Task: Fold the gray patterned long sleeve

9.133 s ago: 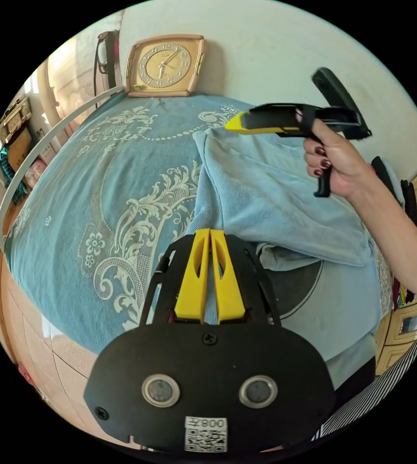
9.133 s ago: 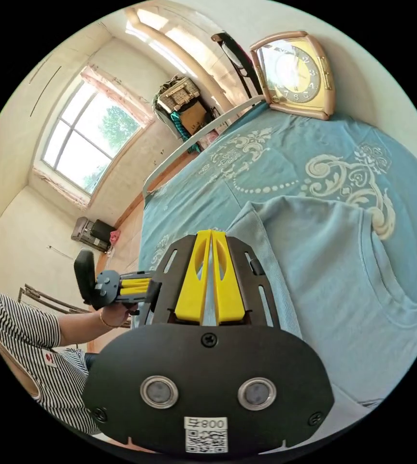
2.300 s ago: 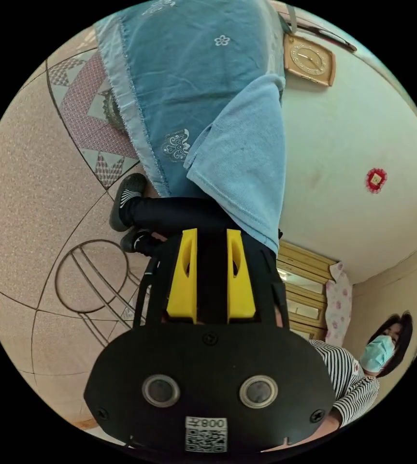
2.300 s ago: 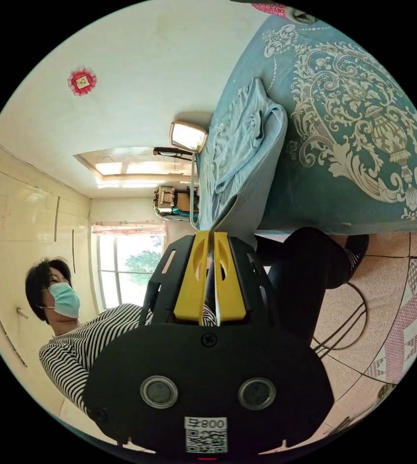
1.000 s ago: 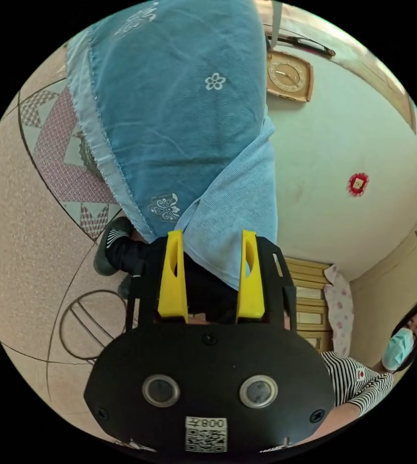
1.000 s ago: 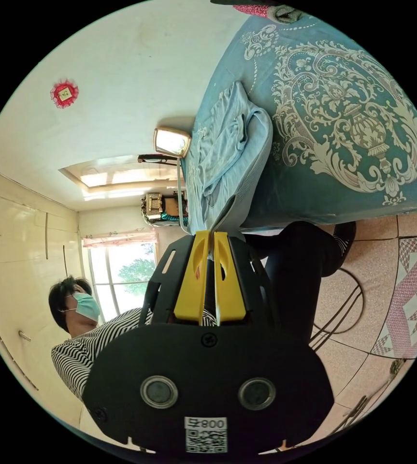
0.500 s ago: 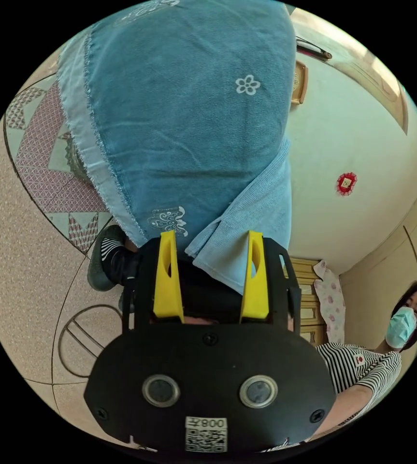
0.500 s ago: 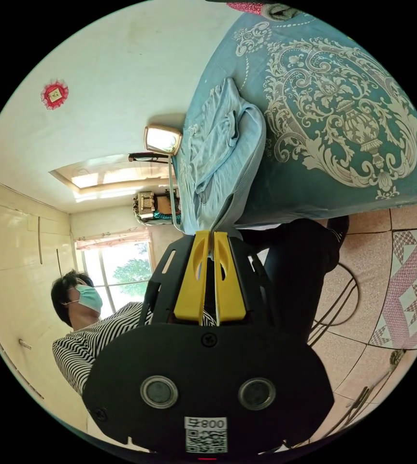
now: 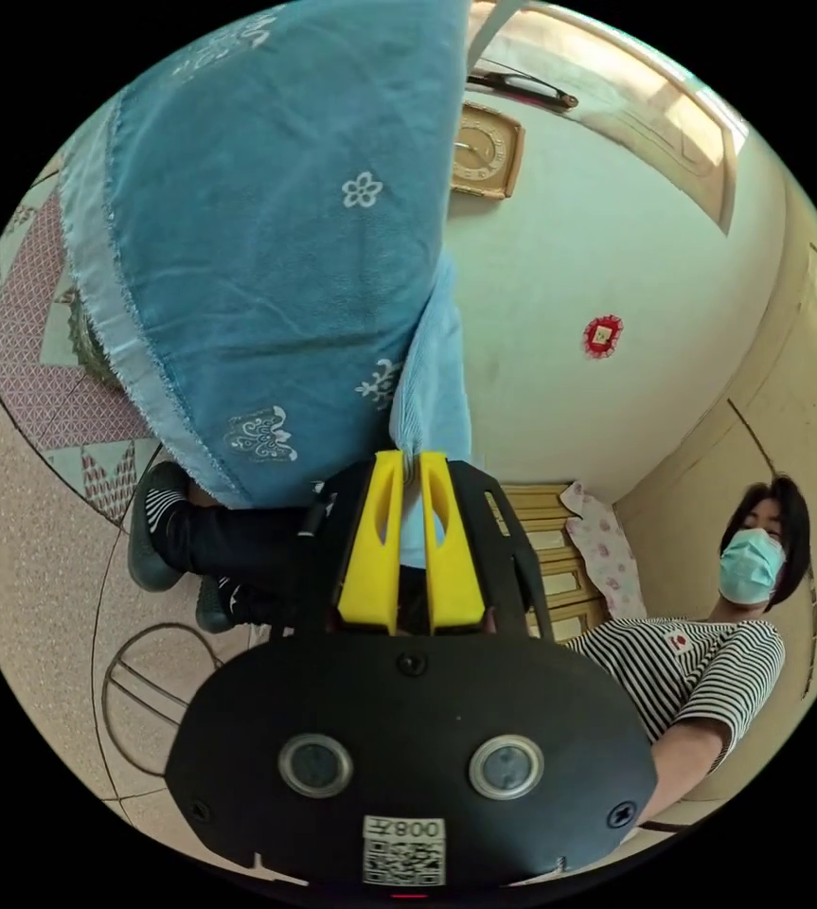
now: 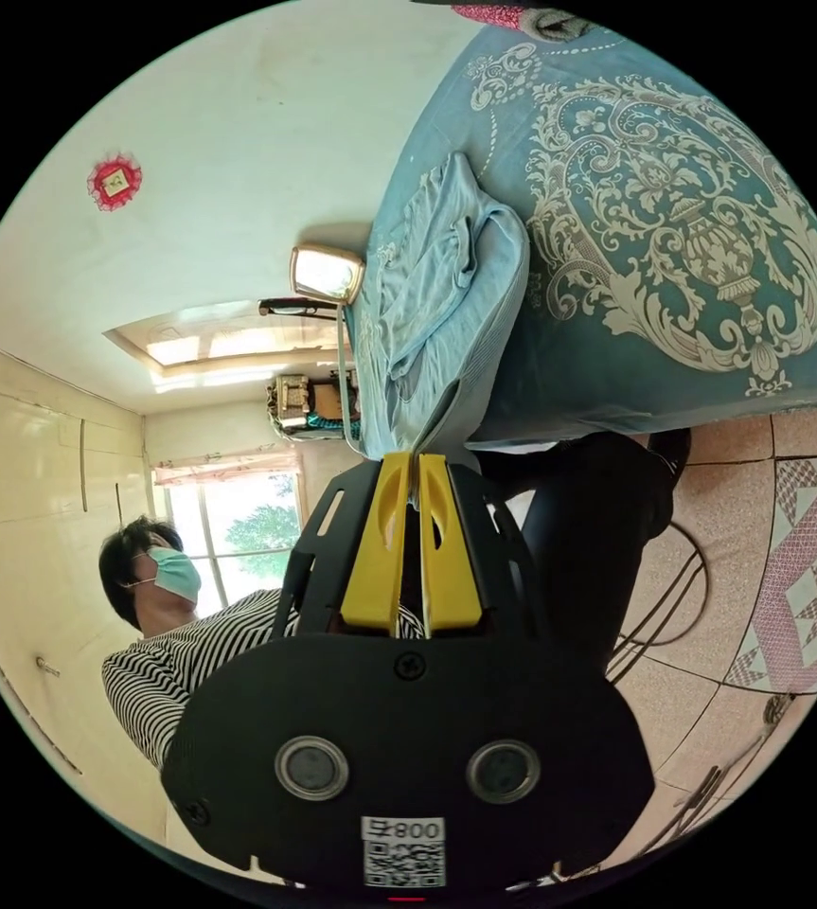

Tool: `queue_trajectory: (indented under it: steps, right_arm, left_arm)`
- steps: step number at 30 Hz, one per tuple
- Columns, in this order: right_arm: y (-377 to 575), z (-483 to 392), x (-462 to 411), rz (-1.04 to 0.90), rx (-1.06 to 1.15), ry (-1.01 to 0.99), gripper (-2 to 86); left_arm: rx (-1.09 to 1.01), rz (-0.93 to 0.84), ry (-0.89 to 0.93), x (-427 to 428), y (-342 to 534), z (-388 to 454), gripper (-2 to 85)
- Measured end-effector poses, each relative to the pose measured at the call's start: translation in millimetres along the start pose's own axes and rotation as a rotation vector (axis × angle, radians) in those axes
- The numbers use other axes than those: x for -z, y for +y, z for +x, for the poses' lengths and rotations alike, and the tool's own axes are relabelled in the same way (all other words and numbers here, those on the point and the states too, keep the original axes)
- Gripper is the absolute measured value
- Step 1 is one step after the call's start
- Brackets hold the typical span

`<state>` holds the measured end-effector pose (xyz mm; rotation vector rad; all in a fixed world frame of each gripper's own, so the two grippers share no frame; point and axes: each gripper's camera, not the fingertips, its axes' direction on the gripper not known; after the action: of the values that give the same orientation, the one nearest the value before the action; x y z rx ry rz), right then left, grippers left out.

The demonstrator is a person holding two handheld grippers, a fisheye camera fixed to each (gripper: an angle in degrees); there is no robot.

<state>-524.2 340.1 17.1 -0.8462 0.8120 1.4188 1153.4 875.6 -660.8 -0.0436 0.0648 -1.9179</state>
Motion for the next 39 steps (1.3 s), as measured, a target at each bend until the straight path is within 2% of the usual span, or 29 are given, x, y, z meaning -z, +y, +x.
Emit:
queue_trajectory:
  steps: [5, 12, 21, 24, 28, 32, 39]
  right_arm:
    - [6, 5, 12, 0.032, 0.032, -0.051, 1.3]
    - [14, -9, 38, 0.078, 0.183, -0.123, 1.2]
    - [35, -10, 102, 0.192, 0.364, -0.265, 1.0]
    - [49, 0, 128, 0.239, 0.399, -0.325, 1.0]
    - [68, 21, 146, 0.23, 0.382, -0.288, 1.0]
    - [85, 53, 151, 0.23, 0.364, -0.352, 1.0]
    - [52, 83, 156, 0.262, 0.308, -0.39, 1.2]
  left_arm:
    - [-0.113, 0.044, 0.023, 32, -17, 60, 3.3]
    - [-0.339, -0.096, -0.027, 21, -71, 170, 3.0]
    - [-0.52, -0.14, 0.033, 23, -101, 271, 2.8]
    - [-0.524, -0.129, 0.048, 37, -99, 287, 2.8]
    - [-0.474, -0.149, -0.063, 51, -92, 291, 2.8]
    - [-0.406, -0.132, -0.031, 65, -91, 287, 2.8]
    - [-0.294, -0.099, -0.086, 64, -145, 279, 2.9]
